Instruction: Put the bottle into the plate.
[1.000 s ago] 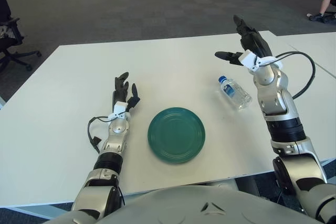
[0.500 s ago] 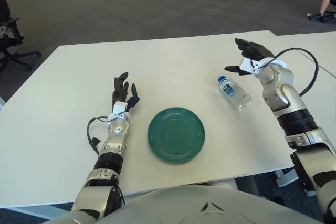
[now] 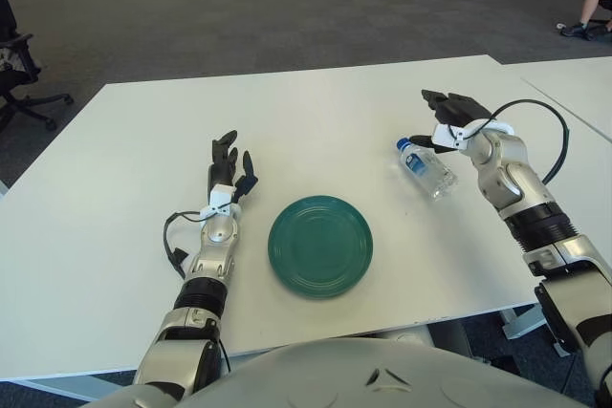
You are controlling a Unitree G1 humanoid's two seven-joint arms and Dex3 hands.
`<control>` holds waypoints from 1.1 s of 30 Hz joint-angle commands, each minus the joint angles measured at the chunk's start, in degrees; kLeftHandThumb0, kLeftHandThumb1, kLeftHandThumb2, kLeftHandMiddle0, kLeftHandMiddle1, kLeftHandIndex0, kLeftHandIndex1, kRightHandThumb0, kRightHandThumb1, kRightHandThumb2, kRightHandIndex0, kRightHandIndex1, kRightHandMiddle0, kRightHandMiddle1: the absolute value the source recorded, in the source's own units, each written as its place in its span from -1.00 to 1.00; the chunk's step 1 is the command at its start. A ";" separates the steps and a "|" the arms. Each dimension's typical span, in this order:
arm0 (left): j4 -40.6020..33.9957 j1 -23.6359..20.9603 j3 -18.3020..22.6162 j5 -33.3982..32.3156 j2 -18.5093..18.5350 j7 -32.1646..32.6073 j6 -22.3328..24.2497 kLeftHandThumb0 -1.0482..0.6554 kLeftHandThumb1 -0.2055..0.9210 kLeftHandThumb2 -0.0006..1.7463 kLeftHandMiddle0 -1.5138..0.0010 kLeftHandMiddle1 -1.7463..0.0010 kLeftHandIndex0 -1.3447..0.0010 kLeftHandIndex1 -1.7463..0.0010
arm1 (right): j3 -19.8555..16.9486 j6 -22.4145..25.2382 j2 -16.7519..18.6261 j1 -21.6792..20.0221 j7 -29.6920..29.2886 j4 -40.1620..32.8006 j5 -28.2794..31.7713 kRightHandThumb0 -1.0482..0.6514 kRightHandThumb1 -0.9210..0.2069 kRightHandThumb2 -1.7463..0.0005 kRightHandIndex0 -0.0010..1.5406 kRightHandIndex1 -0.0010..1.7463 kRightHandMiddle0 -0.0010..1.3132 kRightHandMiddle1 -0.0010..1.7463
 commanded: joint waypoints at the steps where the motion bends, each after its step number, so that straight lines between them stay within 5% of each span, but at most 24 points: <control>1: -1.00 0.10 0.17 0.17 0.48 -0.33 0.47 -0.60 1.00 -0.03 0.50 0.99 1.00 0.08 | 0.14 0.15 -1.48 0.11 1.16 -0.08 -0.65 -1.00 -1.00 0.22 -1.00 -1.00 -1.00 -1.00; 33: -1.16 0.16 0.29 0.17 0.52 -0.72 0.00 -0.61 1.00 -0.04 0.49 0.99 1.00 0.07 | 0.98 3.78 -1.32 4.07 6.79 -5.90 -0.24 -1.00 -1.00 0.15 -1.00 -1.00 -1.00 -1.00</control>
